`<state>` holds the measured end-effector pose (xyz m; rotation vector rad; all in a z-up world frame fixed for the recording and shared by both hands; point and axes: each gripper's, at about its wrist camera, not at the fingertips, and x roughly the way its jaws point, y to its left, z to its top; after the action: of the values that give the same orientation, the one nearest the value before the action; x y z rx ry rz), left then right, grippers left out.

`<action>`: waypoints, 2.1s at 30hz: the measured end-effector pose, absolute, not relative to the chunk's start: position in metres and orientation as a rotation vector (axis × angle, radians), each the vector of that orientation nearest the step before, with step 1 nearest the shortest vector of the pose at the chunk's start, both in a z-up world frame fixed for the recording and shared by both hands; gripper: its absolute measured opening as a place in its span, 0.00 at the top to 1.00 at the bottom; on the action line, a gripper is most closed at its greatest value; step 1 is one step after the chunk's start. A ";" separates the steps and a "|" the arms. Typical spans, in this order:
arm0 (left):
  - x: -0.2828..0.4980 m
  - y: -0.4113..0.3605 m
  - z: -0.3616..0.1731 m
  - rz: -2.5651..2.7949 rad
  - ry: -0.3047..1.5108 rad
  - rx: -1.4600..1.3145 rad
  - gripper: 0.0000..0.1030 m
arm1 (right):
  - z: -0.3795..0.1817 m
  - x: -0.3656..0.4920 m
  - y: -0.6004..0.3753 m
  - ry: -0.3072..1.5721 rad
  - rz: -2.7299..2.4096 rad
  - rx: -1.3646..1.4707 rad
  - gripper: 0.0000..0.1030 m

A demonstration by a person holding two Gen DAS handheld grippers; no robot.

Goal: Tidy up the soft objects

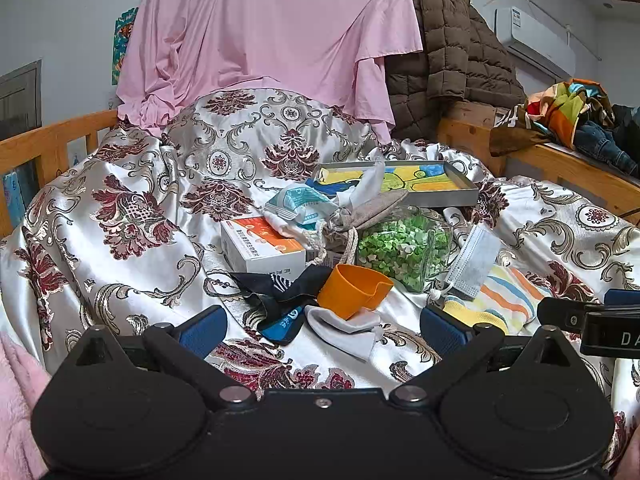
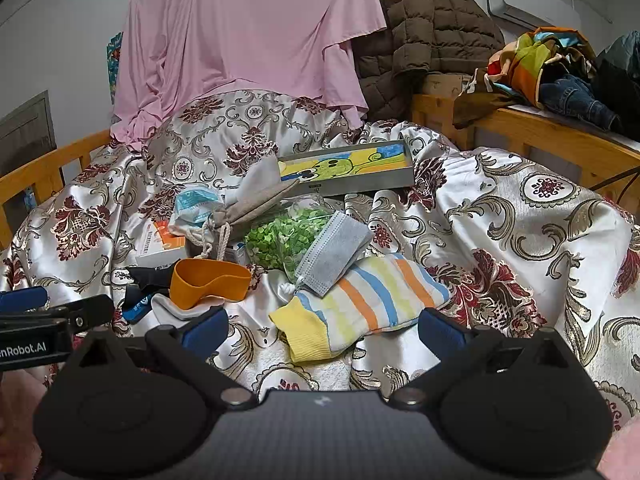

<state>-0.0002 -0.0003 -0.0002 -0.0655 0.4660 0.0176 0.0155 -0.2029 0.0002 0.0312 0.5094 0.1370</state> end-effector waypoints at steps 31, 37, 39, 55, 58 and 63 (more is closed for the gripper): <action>0.039 -0.007 0.003 -0.043 0.488 0.010 0.01 | 0.006 0.063 -0.223 0.547 0.190 -0.027 0.00; 0.076 -0.018 0.010 -0.155 0.457 0.088 0.01 | -0.003 0.098 -0.233 0.607 0.331 -0.099 0.00; 0.090 -0.023 0.013 -0.211 0.440 0.115 0.01 | -0.006 0.108 -0.235 0.619 0.349 -0.116 0.00; 0.211 -0.100 0.000 -0.812 0.473 0.306 0.01 | -0.036 0.180 -0.285 0.722 0.405 -0.125 0.00; 0.229 -0.109 -0.008 -0.885 0.537 0.303 0.01 | -0.043 0.189 -0.287 0.746 0.454 -0.109 0.00; 0.252 -0.117 -0.021 -0.933 0.628 0.279 0.01 | -0.052 0.198 -0.278 0.769 0.488 -0.152 0.00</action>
<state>0.2523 -0.1167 -0.0208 0.2791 0.6279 -0.9332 0.1984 -0.2784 -0.0522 -0.1518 0.7694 0.4879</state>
